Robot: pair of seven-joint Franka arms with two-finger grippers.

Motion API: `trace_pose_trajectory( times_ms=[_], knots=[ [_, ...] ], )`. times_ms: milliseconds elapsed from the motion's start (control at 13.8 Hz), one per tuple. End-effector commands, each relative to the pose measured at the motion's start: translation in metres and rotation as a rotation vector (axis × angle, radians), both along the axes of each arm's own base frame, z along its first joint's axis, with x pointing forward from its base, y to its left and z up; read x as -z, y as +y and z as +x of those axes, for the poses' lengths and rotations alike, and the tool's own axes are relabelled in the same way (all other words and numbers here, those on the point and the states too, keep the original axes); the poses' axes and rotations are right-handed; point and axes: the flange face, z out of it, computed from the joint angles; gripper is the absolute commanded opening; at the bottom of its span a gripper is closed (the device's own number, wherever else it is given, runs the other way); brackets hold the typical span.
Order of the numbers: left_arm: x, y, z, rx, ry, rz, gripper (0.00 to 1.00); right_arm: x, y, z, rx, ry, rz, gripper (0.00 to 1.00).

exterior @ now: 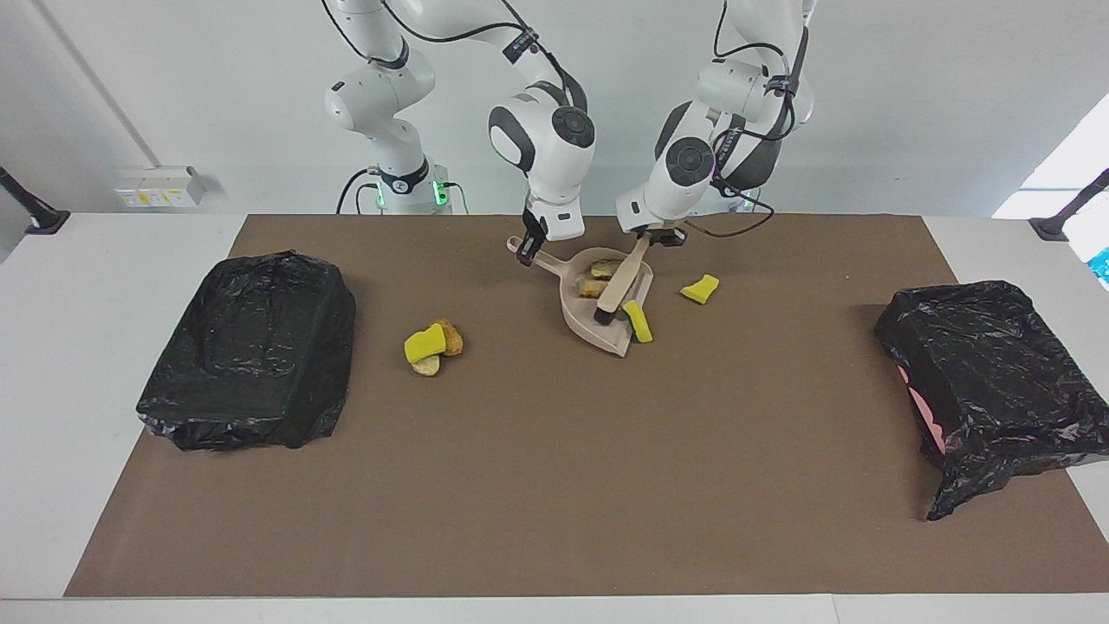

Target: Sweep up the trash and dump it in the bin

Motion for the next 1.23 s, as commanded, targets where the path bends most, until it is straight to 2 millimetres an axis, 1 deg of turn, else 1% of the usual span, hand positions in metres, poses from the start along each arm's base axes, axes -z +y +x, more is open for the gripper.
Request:
trace_pose_trajectory(
  times_ms=[0,145,217,290,362,435,507,580,652,725,797,942,1014,1159],
  knots=[
    [-0.017,0.017,0.006,0.006,0.049,-0.066,0.00,-0.001,-0.002,0.003,-0.027,-0.023,0.013,0.00],
    [-0.046,0.042,0.028,-0.047,0.078,-0.070,0.00,-0.001,-0.003,0.004,-0.026,-0.023,0.013,0.00],
    [-0.067,0.055,0.040,-0.077,0.085,-0.072,0.00,0.000,-0.003,0.004,-0.025,-0.021,0.013,0.00],
    [-0.086,0.066,0.046,-0.086,0.081,-0.071,0.00,-0.001,-0.002,0.003,-0.026,-0.022,0.014,0.00],
    [-0.094,0.084,0.052,-0.109,0.076,-0.056,0.00,0.000,-0.003,0.004,-0.025,-0.021,0.013,0.00],
    [-0.096,0.101,0.057,-0.140,0.073,-0.034,0.00,0.000,-0.002,0.003,-0.026,-0.021,0.013,0.00],
    [-0.094,0.109,0.055,-0.179,0.065,0.000,0.00,0.000,-0.003,0.004,-0.024,-0.020,0.014,0.00],
    [-0.090,0.122,0.053,-0.253,0.062,0.066,0.00,0.000,-0.002,0.003,-0.026,-0.021,0.013,0.00],
    [-0.088,0.130,0.051,-0.329,0.068,0.107,0.00,0.000,-0.003,0.004,-0.024,-0.021,0.015,0.00],
    [-0.088,0.133,0.046,-0.378,0.071,0.130,0.00,0.000,-0.003,0.004,-0.024,-0.021,0.015,0.00],
    [-0.082,0.141,0.040,-0.459,0.079,0.168,0.00,0.000,-0.003,0.005,-0.024,-0.021,0.015,0.00],
    [-0.074,0.173,0.030,-0.574,0.086,0.186,0.00,-0.001,-0.003,0.005,-0.024,-0.024,0.018,0.00],
    [-0.071,0.184,0.025,-0.622,0.083,0.193,0.00,0.000,-0.003,0.005,-0.026,-0.025,0.020,0.00],
    [-0.066,0.183,0.006,-0.744,0.088,0.263,0.00,0.000,-0.003,0.005,-0.024,-0.024,0.018,0.00]
  ],
)
